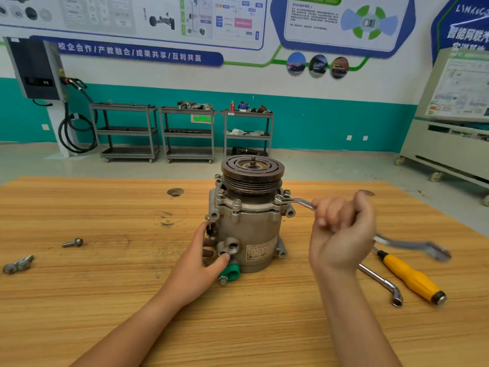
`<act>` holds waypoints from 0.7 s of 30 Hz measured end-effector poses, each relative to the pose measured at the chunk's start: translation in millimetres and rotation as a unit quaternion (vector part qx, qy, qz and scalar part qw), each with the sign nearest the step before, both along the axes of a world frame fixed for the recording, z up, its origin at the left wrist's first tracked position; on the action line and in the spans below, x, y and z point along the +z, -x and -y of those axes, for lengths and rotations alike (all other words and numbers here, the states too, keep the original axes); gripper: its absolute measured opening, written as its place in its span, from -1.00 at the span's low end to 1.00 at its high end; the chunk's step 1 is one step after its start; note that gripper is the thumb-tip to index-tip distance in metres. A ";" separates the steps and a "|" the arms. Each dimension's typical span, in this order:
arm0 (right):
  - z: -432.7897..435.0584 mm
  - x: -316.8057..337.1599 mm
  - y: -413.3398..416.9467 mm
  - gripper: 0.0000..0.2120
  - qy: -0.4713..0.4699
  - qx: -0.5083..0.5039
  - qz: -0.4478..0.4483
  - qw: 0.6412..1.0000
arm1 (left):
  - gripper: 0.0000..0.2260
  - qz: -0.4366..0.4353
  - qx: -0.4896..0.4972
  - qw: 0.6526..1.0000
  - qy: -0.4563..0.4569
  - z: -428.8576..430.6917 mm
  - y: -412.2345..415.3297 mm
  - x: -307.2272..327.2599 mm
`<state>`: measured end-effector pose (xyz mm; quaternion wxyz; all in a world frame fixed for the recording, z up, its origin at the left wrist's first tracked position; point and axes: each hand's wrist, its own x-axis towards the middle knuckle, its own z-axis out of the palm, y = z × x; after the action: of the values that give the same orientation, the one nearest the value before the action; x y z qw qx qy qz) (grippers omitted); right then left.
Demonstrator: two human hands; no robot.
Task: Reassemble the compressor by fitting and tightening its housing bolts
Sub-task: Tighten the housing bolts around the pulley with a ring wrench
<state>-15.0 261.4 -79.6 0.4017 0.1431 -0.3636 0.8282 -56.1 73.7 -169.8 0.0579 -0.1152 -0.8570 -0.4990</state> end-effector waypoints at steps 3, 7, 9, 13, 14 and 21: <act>47.9 -19.4 -4.8 -0.62 -0.312 -0.221 -0.117 0.917 | -0.36 -0.002 -0.008 1.000 -0.010 0.9 -1.9 1.3; 89.9 -4.9 15.3 -0.60 -0.500 -0.409 -0.090 0.758 | -0.67 -0.045 -0.010 0.999 0.010 1.6 -0.8 -1.8; 86.5 1.4 11.4 -0.59 -0.488 -0.412 -0.103 0.763 | -0.63 -0.032 -0.010 0.999 -0.007 1.0 -0.4 -1.3; 38.3 40.3 -14.0 -0.51 -0.119 -0.058 -0.073 0.988 | -0.29 0.019 -0.012 1.000 -0.007 2.3 0.2 0.1; 19.8 51.8 -16.2 -0.48 -0.039 -0.001 -0.081 0.996 | -0.27 0.023 -0.012 1.000 -0.002 2.3 0.6 0.5; -22.2 54.5 13.7 -0.41 0.114 0.118 0.042 0.986 | -0.26 0.024 -0.012 1.000 -0.001 2.7 1.8 0.9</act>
<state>-28.7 283.5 -25.1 0.2987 0.1033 -0.2642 0.9112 -57.9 71.0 -168.9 0.0312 -0.1138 -0.8563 -0.5029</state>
